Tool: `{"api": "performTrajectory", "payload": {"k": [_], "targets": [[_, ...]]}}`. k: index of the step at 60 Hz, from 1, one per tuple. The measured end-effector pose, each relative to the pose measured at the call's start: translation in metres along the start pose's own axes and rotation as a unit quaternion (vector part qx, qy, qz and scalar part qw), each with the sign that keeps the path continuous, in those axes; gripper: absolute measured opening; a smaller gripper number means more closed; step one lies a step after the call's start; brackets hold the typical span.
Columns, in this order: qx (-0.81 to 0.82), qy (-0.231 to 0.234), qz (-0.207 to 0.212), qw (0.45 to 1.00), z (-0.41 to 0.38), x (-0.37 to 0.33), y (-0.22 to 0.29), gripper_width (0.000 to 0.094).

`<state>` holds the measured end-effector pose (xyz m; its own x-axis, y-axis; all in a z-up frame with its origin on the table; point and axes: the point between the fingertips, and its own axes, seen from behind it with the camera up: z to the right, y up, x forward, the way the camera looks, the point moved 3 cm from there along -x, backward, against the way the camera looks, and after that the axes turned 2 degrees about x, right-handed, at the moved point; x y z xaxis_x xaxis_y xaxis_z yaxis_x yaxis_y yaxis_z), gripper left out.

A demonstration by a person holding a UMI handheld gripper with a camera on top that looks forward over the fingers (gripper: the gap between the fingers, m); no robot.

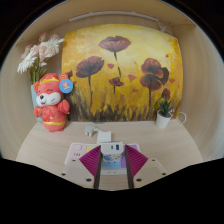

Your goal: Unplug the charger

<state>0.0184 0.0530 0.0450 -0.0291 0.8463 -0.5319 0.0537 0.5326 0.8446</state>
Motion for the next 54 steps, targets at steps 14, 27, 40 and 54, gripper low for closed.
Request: {"api": "performTrajectory", "payload": {"k": [14,27,40,54], "targets": [[0.024,-0.01,-0.02,0.999,-0.003,0.0,-0.001,0.0237],[0.016,-0.011,0.126,0.992,0.008,-0.056,0.174,0.0199],[0.008,-0.027,0.172,0.985,0.084,-0.1,0.237,0.0199],[0.046,-0.063,-0.004,0.997,0.165,-0.046,0.072,0.0198]]}}
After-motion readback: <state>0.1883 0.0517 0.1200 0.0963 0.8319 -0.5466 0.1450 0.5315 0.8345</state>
